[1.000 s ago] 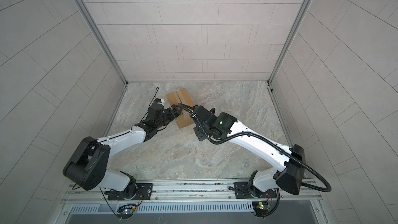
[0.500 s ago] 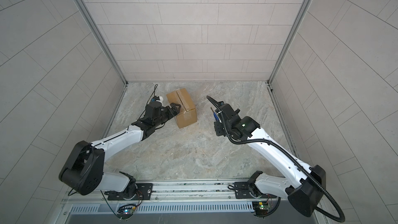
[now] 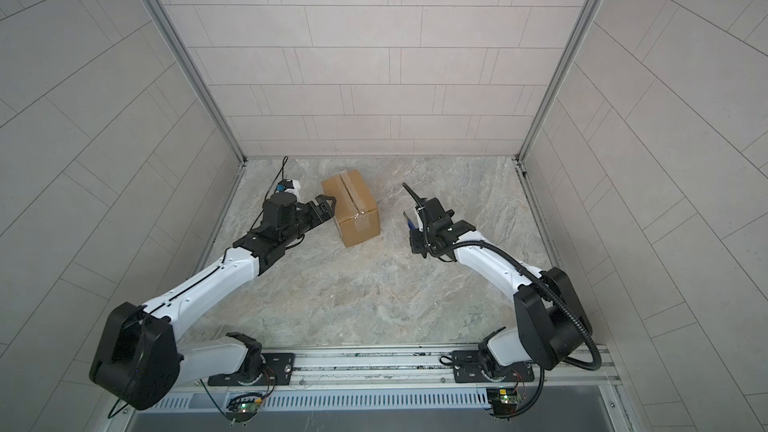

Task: Unpack the express box
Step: 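Bring the blue knife back to the box's top seam with the right gripper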

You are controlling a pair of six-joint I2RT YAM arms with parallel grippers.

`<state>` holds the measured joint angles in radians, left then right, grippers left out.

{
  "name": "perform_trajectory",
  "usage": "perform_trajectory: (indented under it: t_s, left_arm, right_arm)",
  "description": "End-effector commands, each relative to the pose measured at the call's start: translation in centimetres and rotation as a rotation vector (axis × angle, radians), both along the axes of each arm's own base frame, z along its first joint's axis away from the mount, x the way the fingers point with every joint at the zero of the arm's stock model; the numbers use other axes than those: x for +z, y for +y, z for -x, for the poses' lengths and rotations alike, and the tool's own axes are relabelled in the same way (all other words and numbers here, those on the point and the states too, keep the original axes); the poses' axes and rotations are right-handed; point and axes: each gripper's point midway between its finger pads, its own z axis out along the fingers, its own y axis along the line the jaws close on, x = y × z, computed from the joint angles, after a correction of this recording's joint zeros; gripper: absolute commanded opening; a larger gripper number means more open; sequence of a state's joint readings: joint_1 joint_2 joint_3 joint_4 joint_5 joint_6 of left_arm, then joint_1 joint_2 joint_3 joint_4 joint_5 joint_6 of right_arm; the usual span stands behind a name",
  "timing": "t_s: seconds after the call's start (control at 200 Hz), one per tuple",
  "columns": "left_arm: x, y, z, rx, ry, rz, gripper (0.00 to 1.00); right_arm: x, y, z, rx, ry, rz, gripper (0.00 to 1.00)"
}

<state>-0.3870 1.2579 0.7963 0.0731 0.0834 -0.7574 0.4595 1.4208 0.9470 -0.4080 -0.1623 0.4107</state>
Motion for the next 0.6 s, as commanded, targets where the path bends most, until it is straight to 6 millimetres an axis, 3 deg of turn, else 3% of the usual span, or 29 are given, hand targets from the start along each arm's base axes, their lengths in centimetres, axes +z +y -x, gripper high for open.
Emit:
perform_trajectory:
  t_s: [0.0,0.29,0.441,0.596]
  left_arm:
    - [-1.5,0.5,0.6,-0.017,0.042,-0.062,0.95]
    - [-2.6,-1.9,0.4,-0.089,0.073,-0.082,0.95]
    - [-4.3,-3.0,0.0,-0.108,0.117,-0.101,0.94]
    - [-5.7,-3.3,0.1,-0.103,0.144,-0.089,0.94]
  right_arm:
    - [4.0,0.9,-0.1,0.034,-0.075,-0.05,0.0]
    - [12.1,2.0,5.0,0.149,-0.2,0.099,0.0]
    - [14.6,3.4,6.6,0.221,-0.21,0.179,0.0]
    - [15.0,5.4,7.3,0.296,-0.189,0.264,0.0]
